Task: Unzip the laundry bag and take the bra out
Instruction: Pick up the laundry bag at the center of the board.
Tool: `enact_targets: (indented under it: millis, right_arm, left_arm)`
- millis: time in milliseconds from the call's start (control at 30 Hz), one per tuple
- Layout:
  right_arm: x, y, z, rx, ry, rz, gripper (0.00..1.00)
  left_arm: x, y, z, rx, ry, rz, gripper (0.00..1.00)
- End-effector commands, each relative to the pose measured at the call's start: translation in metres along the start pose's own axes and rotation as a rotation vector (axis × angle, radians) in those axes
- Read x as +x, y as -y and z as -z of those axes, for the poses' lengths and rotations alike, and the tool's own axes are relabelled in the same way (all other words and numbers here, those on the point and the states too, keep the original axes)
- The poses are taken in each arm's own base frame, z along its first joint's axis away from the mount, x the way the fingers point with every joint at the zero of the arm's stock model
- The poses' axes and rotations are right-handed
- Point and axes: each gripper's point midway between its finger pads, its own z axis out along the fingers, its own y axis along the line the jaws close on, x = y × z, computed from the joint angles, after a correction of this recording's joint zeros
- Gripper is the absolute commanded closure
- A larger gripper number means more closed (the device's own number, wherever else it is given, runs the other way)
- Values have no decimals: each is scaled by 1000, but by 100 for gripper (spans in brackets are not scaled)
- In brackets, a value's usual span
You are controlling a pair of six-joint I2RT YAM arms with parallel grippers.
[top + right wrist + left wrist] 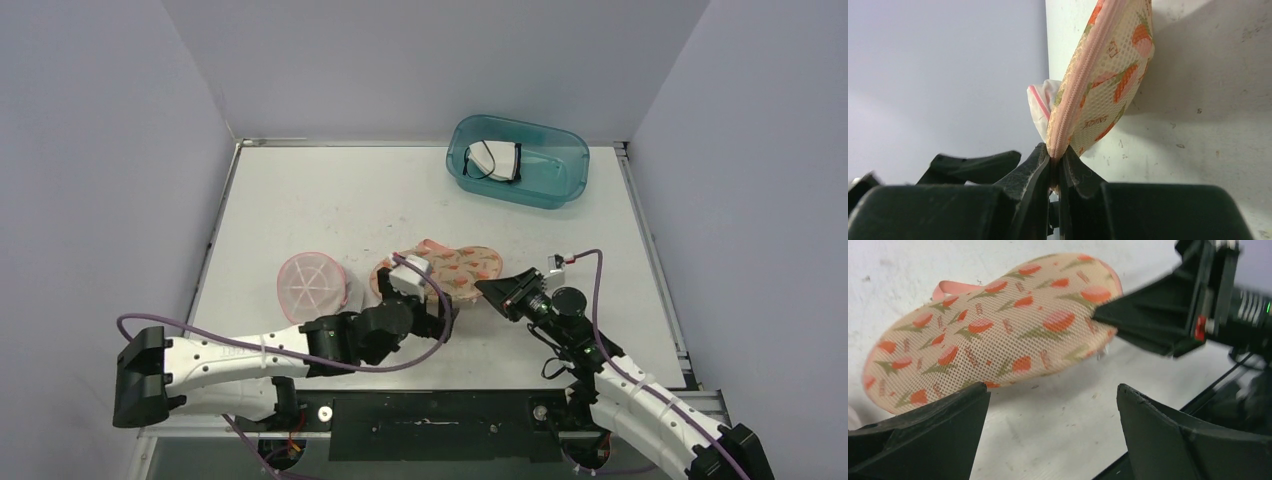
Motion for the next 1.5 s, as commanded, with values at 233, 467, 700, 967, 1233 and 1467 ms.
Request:
enact_targets:
  millis: [233, 467, 700, 967, 1233, 1467]
  right_arm:
    - [-13, -25, 8, -52, -5, 62, 95]
    - [-15, -25, 7, -44, 1, 93, 95]
    - [-19, -22, 6, -34, 24, 142, 95]
    - [-18, -19, 7, -50, 28, 161, 95]
    - [-10, -34, 8, -122, 30, 152, 95]
    - [11, -43, 8, -177, -17, 169, 95]
  left_arm:
    - [47, -26, 0, -53, -223, -966, 0]
    - [45, -17, -15, -69, -198, -834, 6]
    - [9, 8, 1, -40, -49, 112, 6]
    - [31, -25, 1, 89, 50, 968, 3]
    - [28, -9, -14, 110, 23, 1191, 3]
    - [28, 4, -32, 134, 25, 1252, 4]
